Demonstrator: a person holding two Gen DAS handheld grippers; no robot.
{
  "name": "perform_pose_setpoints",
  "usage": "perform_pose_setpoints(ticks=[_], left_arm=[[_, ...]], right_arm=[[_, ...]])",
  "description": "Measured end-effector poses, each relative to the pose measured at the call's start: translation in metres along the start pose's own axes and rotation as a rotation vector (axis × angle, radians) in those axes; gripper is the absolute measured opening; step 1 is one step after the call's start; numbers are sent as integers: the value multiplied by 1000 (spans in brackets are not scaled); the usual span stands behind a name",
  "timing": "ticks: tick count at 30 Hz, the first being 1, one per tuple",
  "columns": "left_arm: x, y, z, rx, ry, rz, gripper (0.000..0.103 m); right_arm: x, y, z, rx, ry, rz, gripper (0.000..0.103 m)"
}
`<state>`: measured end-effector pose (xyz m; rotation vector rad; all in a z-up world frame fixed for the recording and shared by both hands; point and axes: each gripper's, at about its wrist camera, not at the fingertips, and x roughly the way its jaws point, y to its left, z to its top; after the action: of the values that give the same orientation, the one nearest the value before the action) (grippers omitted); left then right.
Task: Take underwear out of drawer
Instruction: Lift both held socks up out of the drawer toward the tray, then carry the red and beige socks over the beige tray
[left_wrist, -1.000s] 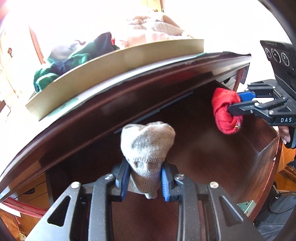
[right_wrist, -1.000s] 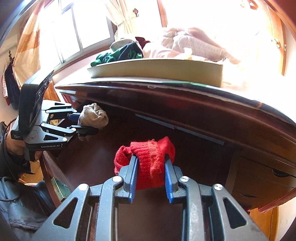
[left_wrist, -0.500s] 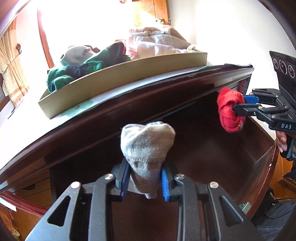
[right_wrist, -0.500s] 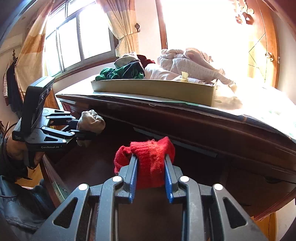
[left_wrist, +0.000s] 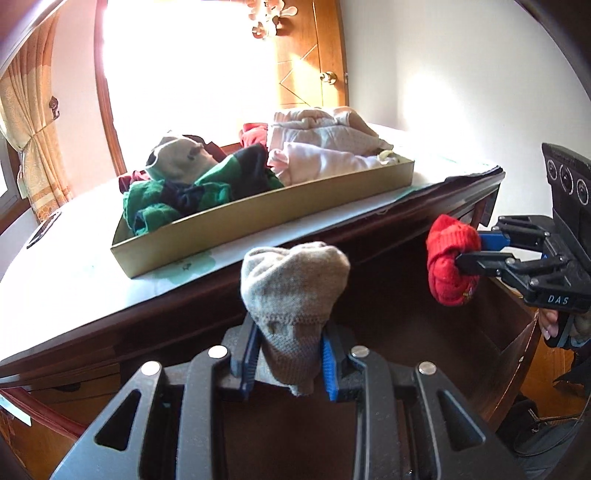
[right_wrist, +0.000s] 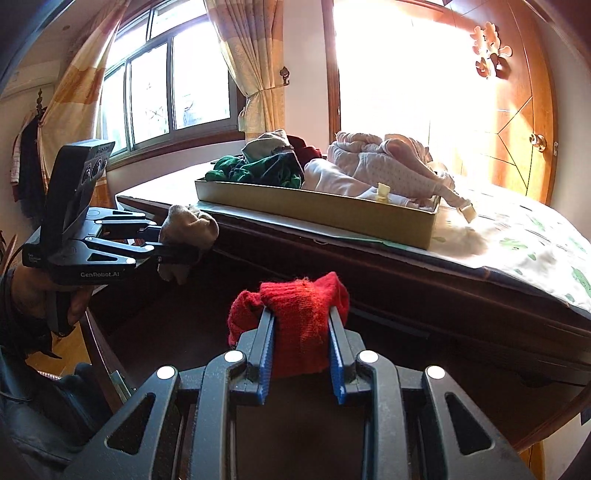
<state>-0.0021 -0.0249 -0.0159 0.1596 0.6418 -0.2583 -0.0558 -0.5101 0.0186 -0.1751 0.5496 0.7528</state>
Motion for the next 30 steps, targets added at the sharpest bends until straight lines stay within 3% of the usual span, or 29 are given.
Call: perform_pose_setpoints(ticks=[15, 30], left_arm=[[-15, -2, 32, 48, -63, 19, 27], [-8, 1, 91, 110, -117, 75, 27]], right_arm=[[2, 9, 38, -68, -28, 1, 28], [8, -1, 85, -55, -67, -5, 28]])
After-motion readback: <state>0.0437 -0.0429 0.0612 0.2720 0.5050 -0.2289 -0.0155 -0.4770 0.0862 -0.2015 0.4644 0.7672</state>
